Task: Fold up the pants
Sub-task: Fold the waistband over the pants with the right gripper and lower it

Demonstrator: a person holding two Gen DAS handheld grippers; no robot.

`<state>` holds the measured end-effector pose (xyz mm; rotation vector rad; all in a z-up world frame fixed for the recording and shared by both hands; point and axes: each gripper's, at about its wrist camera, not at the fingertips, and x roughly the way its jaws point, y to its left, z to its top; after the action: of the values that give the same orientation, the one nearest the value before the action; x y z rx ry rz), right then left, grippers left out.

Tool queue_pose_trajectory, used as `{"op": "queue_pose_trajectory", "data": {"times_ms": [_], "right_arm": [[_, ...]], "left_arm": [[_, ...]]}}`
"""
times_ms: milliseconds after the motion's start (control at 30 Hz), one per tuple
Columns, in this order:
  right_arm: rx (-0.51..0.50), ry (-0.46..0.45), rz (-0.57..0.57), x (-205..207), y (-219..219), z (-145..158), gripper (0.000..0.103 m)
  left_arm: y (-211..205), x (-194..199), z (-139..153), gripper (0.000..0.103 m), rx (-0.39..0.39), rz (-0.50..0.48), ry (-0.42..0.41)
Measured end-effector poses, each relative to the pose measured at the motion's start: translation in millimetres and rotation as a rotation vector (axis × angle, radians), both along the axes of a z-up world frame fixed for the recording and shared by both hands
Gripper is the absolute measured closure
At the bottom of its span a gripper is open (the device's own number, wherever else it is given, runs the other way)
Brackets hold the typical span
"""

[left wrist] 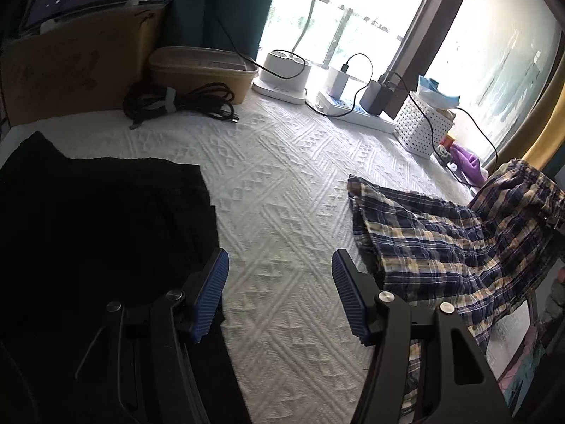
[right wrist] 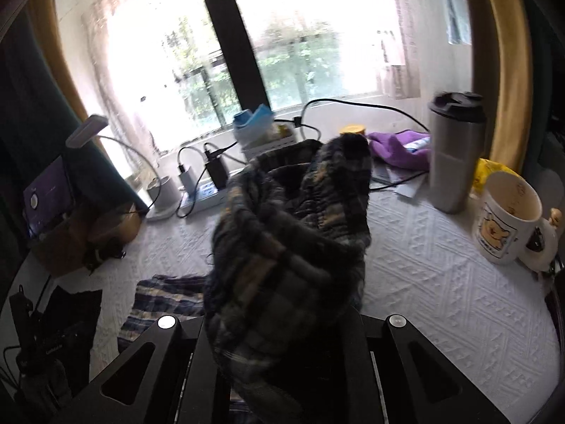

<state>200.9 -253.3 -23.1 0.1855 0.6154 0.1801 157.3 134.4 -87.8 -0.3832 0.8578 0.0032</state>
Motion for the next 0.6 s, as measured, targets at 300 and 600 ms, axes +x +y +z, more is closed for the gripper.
{"op": "queue_pose_trajectory", "data": {"times_ms": [300,600], "right_arm": [[-0.102,0.057,0.124,7.8,77.6,-19.5,0.091],[-0.162,0.107,0.242,12.1,146.7,-38.3,0.091]], "left_arm": [[20.0,-14.6,-3.9,0.043,-0.056,0.011,-0.026],[40.8,-31.9,-9.9,0.043,-0.093,0.039,-0.019]]}}
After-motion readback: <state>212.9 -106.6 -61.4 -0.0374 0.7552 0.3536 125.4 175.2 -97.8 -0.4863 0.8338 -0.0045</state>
